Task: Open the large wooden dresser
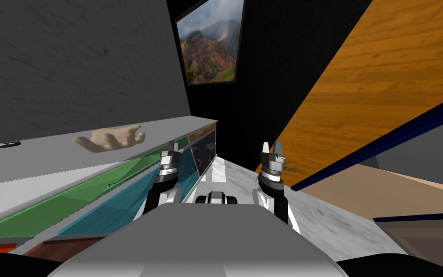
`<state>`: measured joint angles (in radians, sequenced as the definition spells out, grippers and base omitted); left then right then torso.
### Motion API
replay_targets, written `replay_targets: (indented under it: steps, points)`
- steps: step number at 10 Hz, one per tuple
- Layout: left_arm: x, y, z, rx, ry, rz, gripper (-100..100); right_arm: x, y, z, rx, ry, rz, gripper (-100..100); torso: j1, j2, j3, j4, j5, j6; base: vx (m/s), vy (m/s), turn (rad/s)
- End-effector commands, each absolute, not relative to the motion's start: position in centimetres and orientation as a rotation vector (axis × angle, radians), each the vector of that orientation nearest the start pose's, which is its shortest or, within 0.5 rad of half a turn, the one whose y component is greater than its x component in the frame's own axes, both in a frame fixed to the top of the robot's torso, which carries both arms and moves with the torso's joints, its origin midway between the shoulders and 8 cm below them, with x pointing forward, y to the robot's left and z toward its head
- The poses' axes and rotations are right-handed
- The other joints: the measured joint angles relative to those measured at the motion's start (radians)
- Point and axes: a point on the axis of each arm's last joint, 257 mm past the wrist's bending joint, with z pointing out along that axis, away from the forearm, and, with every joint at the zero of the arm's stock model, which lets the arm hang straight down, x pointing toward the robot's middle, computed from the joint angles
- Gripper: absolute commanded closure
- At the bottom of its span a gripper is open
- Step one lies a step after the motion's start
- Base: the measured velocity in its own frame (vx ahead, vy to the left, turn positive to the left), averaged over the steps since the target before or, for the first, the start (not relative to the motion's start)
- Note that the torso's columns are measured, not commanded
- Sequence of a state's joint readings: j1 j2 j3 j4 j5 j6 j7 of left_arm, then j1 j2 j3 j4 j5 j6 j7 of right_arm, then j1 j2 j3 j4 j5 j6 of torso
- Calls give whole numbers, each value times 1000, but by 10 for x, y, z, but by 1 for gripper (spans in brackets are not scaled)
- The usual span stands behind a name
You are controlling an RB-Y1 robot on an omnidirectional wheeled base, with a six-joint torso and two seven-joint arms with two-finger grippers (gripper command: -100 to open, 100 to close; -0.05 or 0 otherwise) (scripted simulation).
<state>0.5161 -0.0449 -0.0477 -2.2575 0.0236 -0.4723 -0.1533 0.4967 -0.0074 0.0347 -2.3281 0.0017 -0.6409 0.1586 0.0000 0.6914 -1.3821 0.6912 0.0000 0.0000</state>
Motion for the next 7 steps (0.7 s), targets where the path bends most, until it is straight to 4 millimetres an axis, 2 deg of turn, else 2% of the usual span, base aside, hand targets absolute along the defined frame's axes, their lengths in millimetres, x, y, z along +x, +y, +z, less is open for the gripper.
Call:
replay_targets:
  steps: [1,7]
  points:
    - [355,269,0,-660,722,-1197,-100,309,-260,70,453,512,1226,0,0,33,-69,33,0,0,34,-13,16]
    - [364,268,-15,-643,880,-1156,-100,309,-260,70,453,513,1226,0,0,46,-94,47,0,0,77,-31,28]
